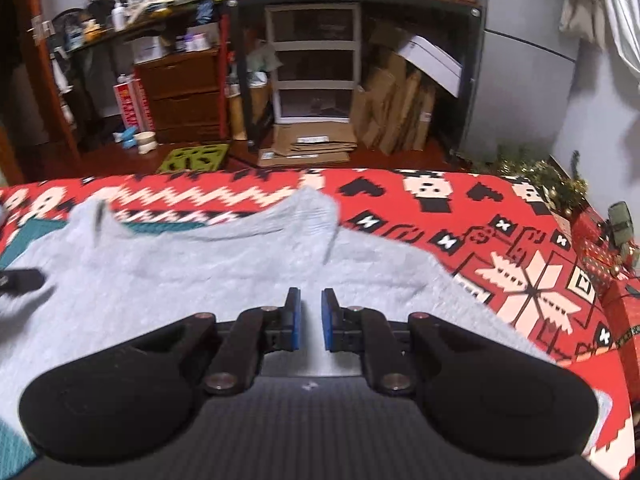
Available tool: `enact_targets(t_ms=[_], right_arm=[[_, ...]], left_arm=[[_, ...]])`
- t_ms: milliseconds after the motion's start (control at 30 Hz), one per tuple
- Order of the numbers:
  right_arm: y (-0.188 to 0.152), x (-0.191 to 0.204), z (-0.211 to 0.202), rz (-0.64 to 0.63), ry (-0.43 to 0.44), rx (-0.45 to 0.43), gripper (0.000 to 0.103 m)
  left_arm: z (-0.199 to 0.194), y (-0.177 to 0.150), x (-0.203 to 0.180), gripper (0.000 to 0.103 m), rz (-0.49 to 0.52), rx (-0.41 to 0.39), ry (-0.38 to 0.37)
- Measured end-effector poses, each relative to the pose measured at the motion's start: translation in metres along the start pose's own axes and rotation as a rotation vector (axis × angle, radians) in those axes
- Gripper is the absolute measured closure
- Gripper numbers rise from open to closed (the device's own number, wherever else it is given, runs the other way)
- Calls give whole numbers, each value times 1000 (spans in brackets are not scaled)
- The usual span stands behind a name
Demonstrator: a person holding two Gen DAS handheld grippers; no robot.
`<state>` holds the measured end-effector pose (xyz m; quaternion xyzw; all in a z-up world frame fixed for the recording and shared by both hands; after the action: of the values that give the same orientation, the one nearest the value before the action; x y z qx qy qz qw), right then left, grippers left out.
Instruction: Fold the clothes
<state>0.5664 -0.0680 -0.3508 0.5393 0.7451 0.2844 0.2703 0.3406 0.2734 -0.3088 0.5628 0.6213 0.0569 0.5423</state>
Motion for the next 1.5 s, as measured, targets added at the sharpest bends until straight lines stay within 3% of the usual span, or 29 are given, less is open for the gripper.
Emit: enact_targets(t_ms=[133,400,633,1000,1133,1200,1300,1367,1500], right_arm=[[7,-18,9,41,-27,2,91],[14,-78,-3,308,-6,-67,86],[3,-80,18,303,44,-81,81],[3,-77,16,273,86,-168,81],[-1,-72,19,247,82,-154,81],[-3,-71,21,242,76,-145,81],[-7,-70,25,234,66,-133,85],[-9,-70,28,228,56,-124,97],[-9,-71,22,228,46,-145,100]], left_arm=[[-2,2,2,78,-1,-9,13],[-31,17,14,78,-37,-101,83],[-58,32,32,68,-93,-171,150],[-39,22,27,68,13,-99,226],[-32,19,25,68,53,-71,252],[-28,17,24,70,74,-57,266],[-24,14,23,94,100,-41,284],[-26,14,22,97,111,-45,293],[-39,20,10,99,151,-88,304]])
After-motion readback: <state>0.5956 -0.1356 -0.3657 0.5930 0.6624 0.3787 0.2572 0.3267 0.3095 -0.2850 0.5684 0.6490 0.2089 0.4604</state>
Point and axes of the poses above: each gripper's, at about its wrist camera, not at the fingertips, and z roughly the way its jaws point, x to its left, y to its top, the point moved 8 cm from there along z, roughly the way its jaws point, and after that the axes turned 12 degrees about -y, right-handed, at the moved point
